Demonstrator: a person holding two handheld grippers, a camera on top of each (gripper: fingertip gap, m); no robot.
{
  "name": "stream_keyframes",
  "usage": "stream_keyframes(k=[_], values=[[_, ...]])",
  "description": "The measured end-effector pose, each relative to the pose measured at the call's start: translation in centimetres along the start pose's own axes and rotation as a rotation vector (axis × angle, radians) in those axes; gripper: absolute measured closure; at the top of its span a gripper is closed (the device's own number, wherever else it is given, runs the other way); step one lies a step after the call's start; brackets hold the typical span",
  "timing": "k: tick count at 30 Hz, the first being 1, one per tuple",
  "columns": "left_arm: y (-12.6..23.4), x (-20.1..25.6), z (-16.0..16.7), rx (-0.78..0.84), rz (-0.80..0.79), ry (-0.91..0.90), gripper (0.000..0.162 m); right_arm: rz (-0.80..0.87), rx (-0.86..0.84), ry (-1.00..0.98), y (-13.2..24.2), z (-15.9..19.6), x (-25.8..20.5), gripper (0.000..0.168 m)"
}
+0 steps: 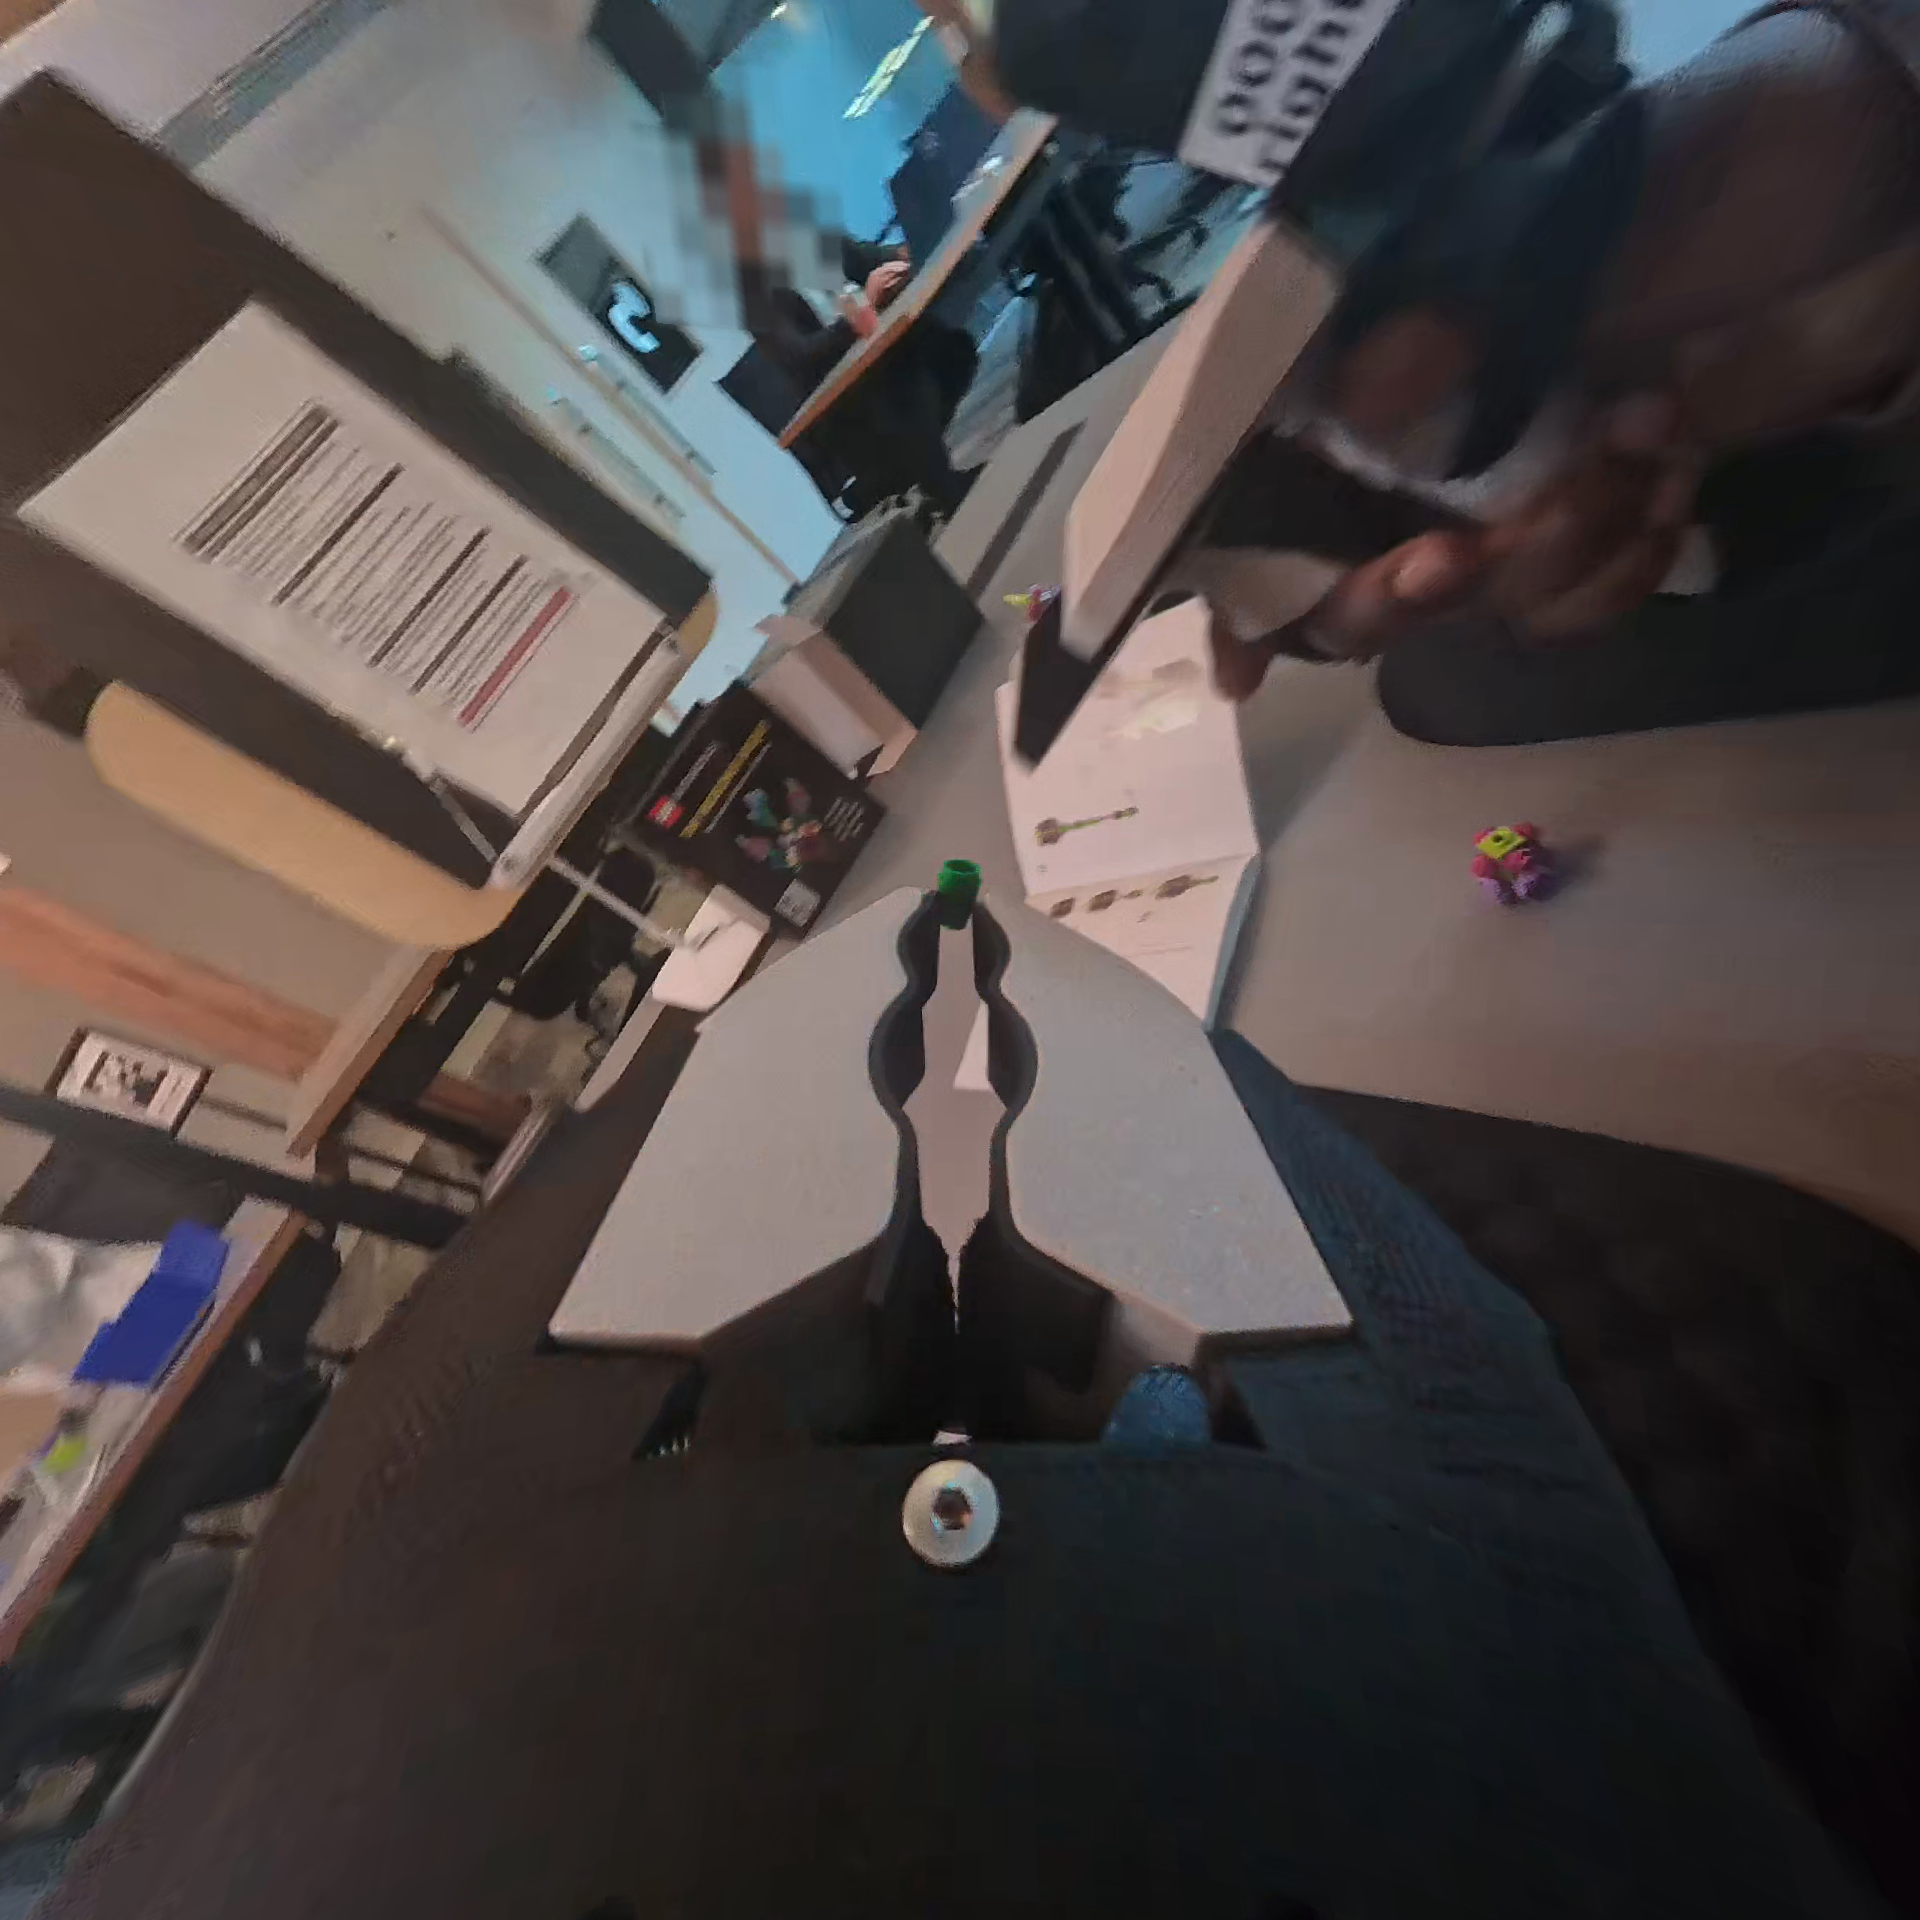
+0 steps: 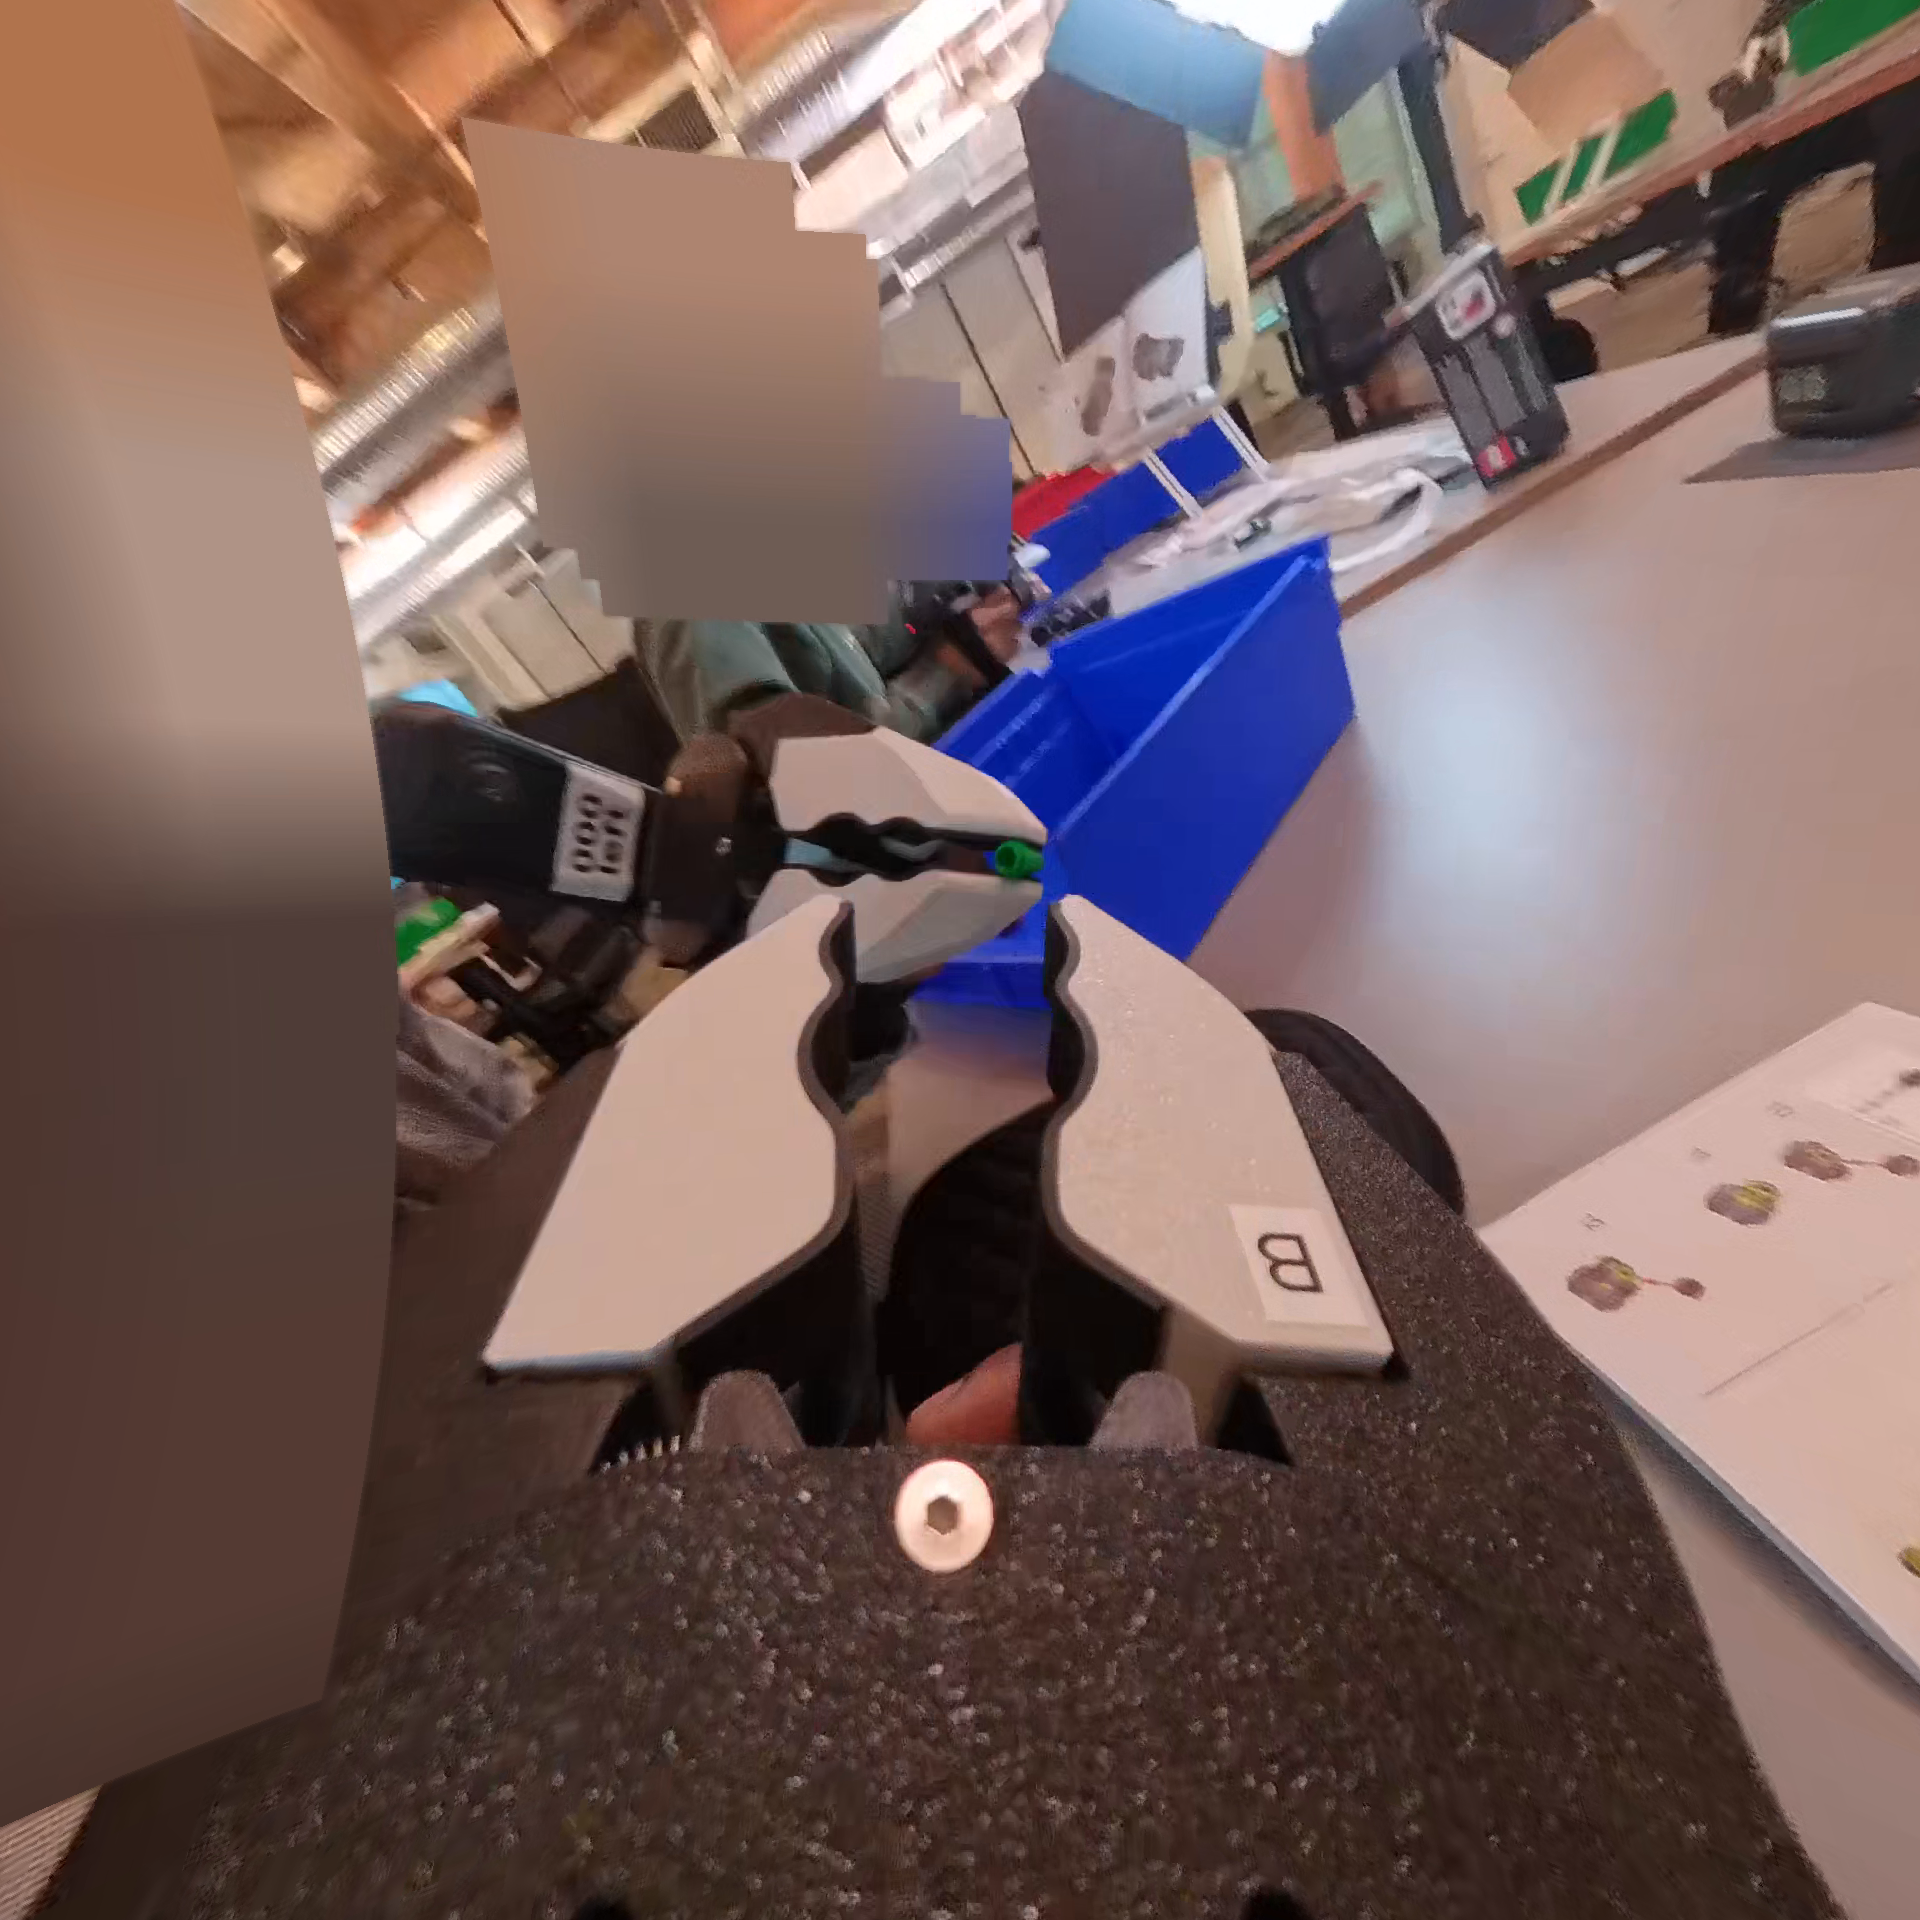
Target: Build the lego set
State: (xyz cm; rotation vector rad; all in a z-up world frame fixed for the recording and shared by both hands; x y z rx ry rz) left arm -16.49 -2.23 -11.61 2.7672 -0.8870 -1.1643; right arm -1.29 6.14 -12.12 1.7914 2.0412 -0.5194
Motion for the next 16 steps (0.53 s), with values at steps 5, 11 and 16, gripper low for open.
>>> stream_keyframes(k=[5,11,16], values=[[-1.7,1.1,-0.7,-0.027,0.064,-0.150,0.157,0.089,-0.029,-0.003,0.4,0.6,0.7,0.145],[-2.8,1.9,-1.1,-0.076,0.068,-0.241,0.157,0.142,-0.044,0.002,0.7,1.0,1.1,0.147],[-2.9,1.9,-1.6,-0.072,0.043,-0.251,0.157,0.141,-0.024,0.025,0.8,1.2,1.2,0.161]])
Point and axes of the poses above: each gripper's, where its closed fingertips meet, y back along the fingers, z out of its underside, x = y × z across the jaws, the point moved 9 cm from there along y, back along the fingers, and after that the axes turned 4 degrees about z, right-handed, at the moved point
